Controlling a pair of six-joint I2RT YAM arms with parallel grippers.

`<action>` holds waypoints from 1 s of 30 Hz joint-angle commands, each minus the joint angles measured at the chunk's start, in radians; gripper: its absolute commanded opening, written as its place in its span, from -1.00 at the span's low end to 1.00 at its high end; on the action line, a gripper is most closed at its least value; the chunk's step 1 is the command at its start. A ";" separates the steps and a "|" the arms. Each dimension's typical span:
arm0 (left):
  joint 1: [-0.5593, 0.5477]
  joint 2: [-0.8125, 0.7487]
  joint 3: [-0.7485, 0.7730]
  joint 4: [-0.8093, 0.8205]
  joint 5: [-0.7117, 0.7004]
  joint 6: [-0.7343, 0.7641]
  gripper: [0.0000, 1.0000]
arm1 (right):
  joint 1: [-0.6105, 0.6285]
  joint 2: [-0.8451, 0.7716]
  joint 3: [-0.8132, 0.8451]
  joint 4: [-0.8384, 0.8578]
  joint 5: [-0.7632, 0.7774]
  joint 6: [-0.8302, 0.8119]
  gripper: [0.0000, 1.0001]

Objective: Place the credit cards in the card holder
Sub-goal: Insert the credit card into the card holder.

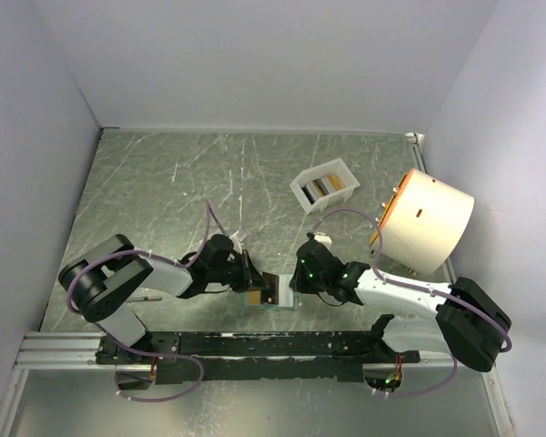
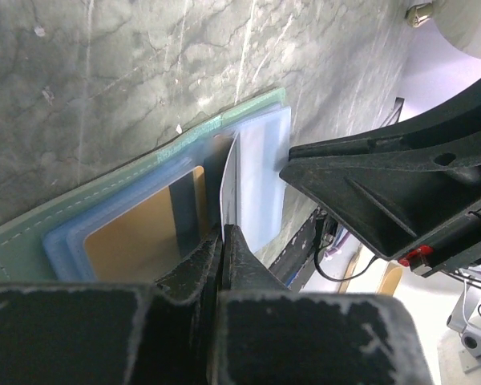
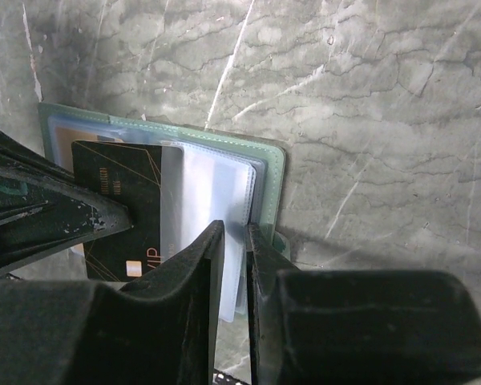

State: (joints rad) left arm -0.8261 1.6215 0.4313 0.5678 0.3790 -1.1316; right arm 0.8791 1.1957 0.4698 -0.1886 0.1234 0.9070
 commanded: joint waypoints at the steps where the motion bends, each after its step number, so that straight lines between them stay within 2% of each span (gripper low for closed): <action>1: -0.011 0.035 -0.027 0.017 -0.081 0.001 -0.86 | 0.008 -0.022 -0.013 -0.008 0.001 0.025 -0.66; 4: -0.014 0.039 -0.029 0.032 -0.074 -0.003 -0.81 | 0.010 -0.023 -0.015 -0.009 0.001 0.026 -0.66; 11: -0.016 -0.013 0.014 -0.089 -0.092 0.036 -0.34 | 0.009 -0.060 0.004 -0.062 0.029 0.016 -0.65; 18: -0.024 -0.052 0.044 -0.192 -0.126 0.045 -0.05 | 0.009 -0.070 0.025 -0.089 0.048 -0.005 -0.62; 25: -0.026 -0.101 0.085 -0.289 -0.165 0.063 0.06 | 0.008 -0.082 0.016 -0.061 0.022 -0.007 -0.62; 30: -0.026 -0.127 0.087 -0.280 -0.158 0.058 0.07 | 0.008 -0.103 -0.004 0.076 -0.060 0.001 -0.58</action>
State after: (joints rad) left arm -0.8478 1.5234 0.5030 0.3183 0.2527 -1.0924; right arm 0.8829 1.1183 0.4725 -0.2340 0.1196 0.9039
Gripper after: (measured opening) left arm 0.534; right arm 0.196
